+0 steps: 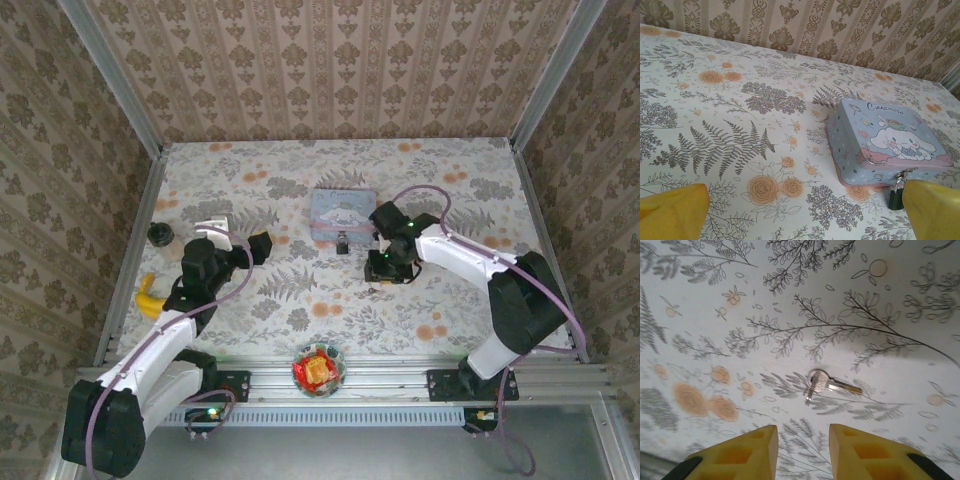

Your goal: Unlock a padlock with a key

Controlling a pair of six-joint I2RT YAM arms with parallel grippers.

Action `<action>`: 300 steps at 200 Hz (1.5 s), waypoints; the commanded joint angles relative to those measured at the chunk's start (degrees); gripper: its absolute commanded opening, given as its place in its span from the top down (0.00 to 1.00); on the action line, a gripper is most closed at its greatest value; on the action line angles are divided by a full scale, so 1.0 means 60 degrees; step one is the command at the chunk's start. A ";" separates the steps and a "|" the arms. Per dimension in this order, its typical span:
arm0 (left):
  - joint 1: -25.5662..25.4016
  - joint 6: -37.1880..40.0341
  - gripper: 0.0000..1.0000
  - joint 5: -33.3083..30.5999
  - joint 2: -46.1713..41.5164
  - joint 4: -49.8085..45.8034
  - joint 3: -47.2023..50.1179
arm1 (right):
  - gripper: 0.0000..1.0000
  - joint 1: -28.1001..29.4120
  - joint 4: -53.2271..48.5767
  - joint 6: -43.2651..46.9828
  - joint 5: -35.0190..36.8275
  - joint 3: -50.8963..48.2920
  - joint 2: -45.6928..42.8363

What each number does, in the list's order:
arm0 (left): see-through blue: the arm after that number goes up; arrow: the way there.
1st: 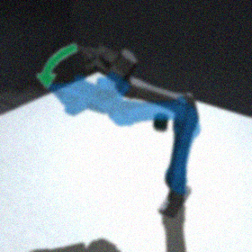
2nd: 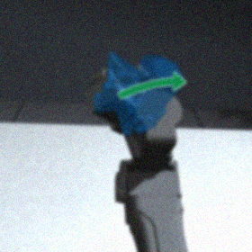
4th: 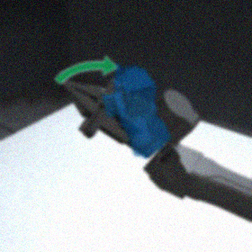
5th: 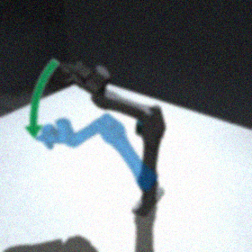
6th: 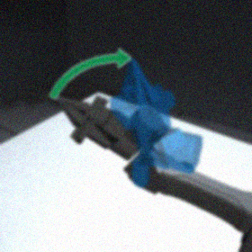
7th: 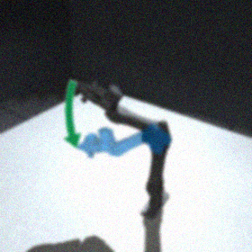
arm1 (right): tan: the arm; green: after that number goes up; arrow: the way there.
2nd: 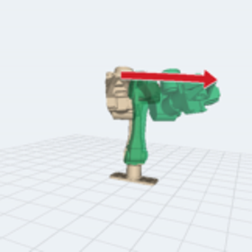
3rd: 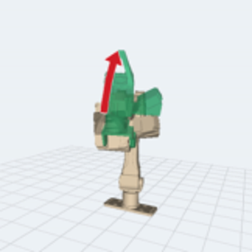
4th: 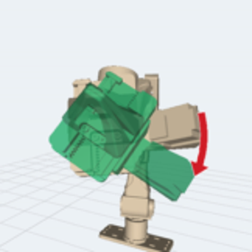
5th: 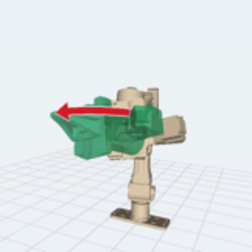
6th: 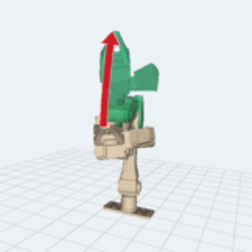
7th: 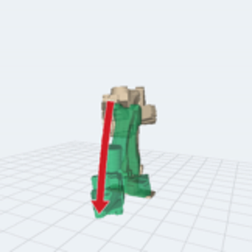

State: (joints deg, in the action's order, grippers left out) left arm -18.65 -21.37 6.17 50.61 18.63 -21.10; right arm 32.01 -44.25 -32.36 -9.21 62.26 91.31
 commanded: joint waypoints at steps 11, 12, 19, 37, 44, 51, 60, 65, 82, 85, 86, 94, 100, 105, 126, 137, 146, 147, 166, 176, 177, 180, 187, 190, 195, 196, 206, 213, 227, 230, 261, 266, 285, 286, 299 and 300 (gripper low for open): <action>0.0044 0.0123 0.00 -0.0100 -0.0015 0.0069 -0.0277 | 0.64 0.1279 -0.1837 0.0117 0.3227 0.0849 0.0281; 0.0046 0.0121 0.00 -0.0096 0.0001 0.0071 -0.0277 | 0.64 0.1312 -0.1853 0.0118 0.3282 0.0868 0.0310; 0.0062 0.0112 0.00 -0.0079 0.0043 0.0098 -0.0279 | 0.63 0.1533 -0.1967 0.0106 0.3639 0.1018 0.0486; 0.0062 0.0089 0.00 -0.0020 0.0161 0.0158 -0.0313 | 0.61 0.1853 -0.2180 0.0047 0.4162 0.1378 0.1136; 0.0062 0.0067 0.00 0.0003 0.0191 0.0162 -0.0307 | 0.60 0.1928 -0.2219 0.0047 0.4249 0.1501 0.1392; 0.0062 0.0046 0.00 0.0022 0.0207 0.0161 -0.0310 | 0.60 0.1980 -0.2245 0.0032 0.4312 0.1610 0.1641; 0.0064 0.0016 0.00 0.0026 0.0208 0.0177 -0.0292 | 0.60 0.2033 -0.2223 0.0031 0.4324 0.1730 0.1913; 0.0063 0.0004 0.00 0.0026 0.0208 0.0180 -0.0284 | 0.60 0.2051 -0.2186 0.0025 0.4331 0.1786 0.2047; 0.0055 -0.0013 0.00 0.0015 0.0178 0.0184 -0.0262 | 0.60 0.2063 -0.2050 -0.0019 0.4258 0.1880 0.2384; 0.0074 -0.0010 0.00 -0.0001 0.0171 0.0166 -0.0251 | 0.60 0.2066 -0.2034 -0.0026 0.4252 0.1891 0.2433; 0.0076 0.0003 0.00 -0.0003 0.0167 0.0163 -0.0249 | 0.60 0.2064 -0.2024 -0.0034 0.4249 0.1895 0.2440; 0.0070 0.0010 0.00 -0.0004 0.0155 0.0151 -0.0251 | 0.60 0.2064 -0.1926 -0.0041 0.4208 0.1912 0.2544; 0.0077 0.0027 0.00 -0.0011 0.0156 0.0150 -0.0254 | 0.60 0.2063 -0.1853 -0.0058 0.4156 0.1913 0.2600; 0.0075 0.0035 0.00 -0.0029 0.0153 0.0147 -0.0248 | 0.60 0.2063 -0.1791 -0.0081 0.4121 0.1913 0.2652; 0.0083 0.0035 0.00 -0.0062 0.0191 0.0161 -0.0226 | 0.61 0.2063 -0.1475 -0.0199 0.3835 0.1928 0.2838; 0.0085 0.0036 0.00 -0.0055 0.0208 0.0182 -0.0218 | 0.61 0.2064 -0.1297 -0.0267 0.3641 0.1914 0.2910; 0.0088 0.0024 0.00 -0.0059 0.0222 0.0190 -0.0207 | 0.61 0.2076 -0.1189 -0.0312 0.3547 0.1913 0.2969; 0.0090 0.0020 0.00 -0.0060 0.0222 0.0190 -0.0205 | 0.61 0.2076 -0.1177 -0.0316 0.3545 0.1913 0.2979; 0.0092 0.0032 0.00 -0.0062 0.0254 0.0193 -0.0215 | 0.62 0.2113 -0.1149 -0.0363 0.3511 0.1946 0.3131; 0.0092 0.0031 0.00 -0.0059 0.0252 0.0209 -0.0204 | 0.62 0.2134 -0.1150 -0.0378 0.3507 0.1951 0.3202; 0.0092 0.0031 0.00 -0.0053 0.0252 0.0207 -0.0204 | 0.62 0.2135 -0.1150 -0.0378 0.3510 0.1954 0.3206; 0.0092 0.0031 0.00 -0.0050 0.0261 0.0209 -0.0204 | 0.62 0.2136 -0.1152 -0.0378 0.3520 0.1957 0.3230; 0.0092 0.0032 0.00 -0.0062 0.0260 0.0219 -0.0192 | 0.62 0.2161 -0.1165 -0.0378 0.3540 0.1957 0.3282; 0.0092 0.0034 0.00 -0.0062 0.0253 0.0232 -0.0198 | 0.62 0.2170 -0.1176 -0.0378 0.3553 0.1970 0.3312; 0.0103 0.0034 0.00 -0.0059 0.0266 0.0244 -0.0191 | 0.63 0.2190 -0.1193 -0.0378 0.3573 0.1985 0.3346; 0.0097 0.0032 0.00 -0.0060 0.0266 0.0239 -0.0190 | 0.63 0.2192 -0.1201 -0.0378 0.3587 0.1986 0.3359; 0.0105 0.0029 0.00 -0.0062 0.0281 0.0261 -0.0174 | 0.63 0.2230 -0.1274 -0.0393 0.3684 0.2026 0.3455; 0.0106 0.0005 0.00 -0.0059 0.0295 0.0271 -0.0174 | 0.64 0.2253 -0.1329 -0.0406 0.3777 0.2052 0.3533; 0.0106 -0.0008 0.00 -0.0047 0.0325 0.0298 -0.0160 | 0.65 0.2329 -0.1446 -0.0422 0.3957 0.2116 0.3669; 0.0106 -0.0005 0.00 -0.0046 0.0328 0.0306 -0.0169 | 0.66 0.2327 -0.1477 -0.0437 0.3986 0.2131 0.3698; 0.0130 -0.0012 0.00 -0.0033 0.0332 0.0315 -0.0166 | 0.84 0.2362 -0.1801 -0.0495 0.4303 0.2233 0.3876; 0.0133 -0.0018 0.00 -0.0025 0.0325 0.0312 -0.0170 | 0.89 0.2383 -0.1854 -0.0495 0.4343 0.2259 0.3861; 0.0154 -0.0006 0.00 -0.0031 0.0282 0.0307 -0.0172 | 1.00 0.2472 -0.2102 -0.0475 0.4521 0.2455 0.3624; 0.0152 -0.0010 0.00 -0.0032 0.0281 0.0315 -0.0173 | 1.00 0.2472 -0.2117 -0.0471 0.4529 0.2470 0.3608; 0.0160 -0.0002 0.00 -0.0033 0.0266 0.0313 -0.0161 | 1.00 0.2580 -0.2346 -0.0426 0.4667 0.2715 0.3389; 0.0163 -0.0015 0.00 -0.0033 0.0266 0.0311 -0.0167 | 1.00 0.2592 -0.2363 -0.0417 0.4669 0.2732 0.3373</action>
State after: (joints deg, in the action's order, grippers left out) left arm -18.22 -21.39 6.04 52.56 19.55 -21.10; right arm 46.65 -53.95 -34.59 15.27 75.83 112.62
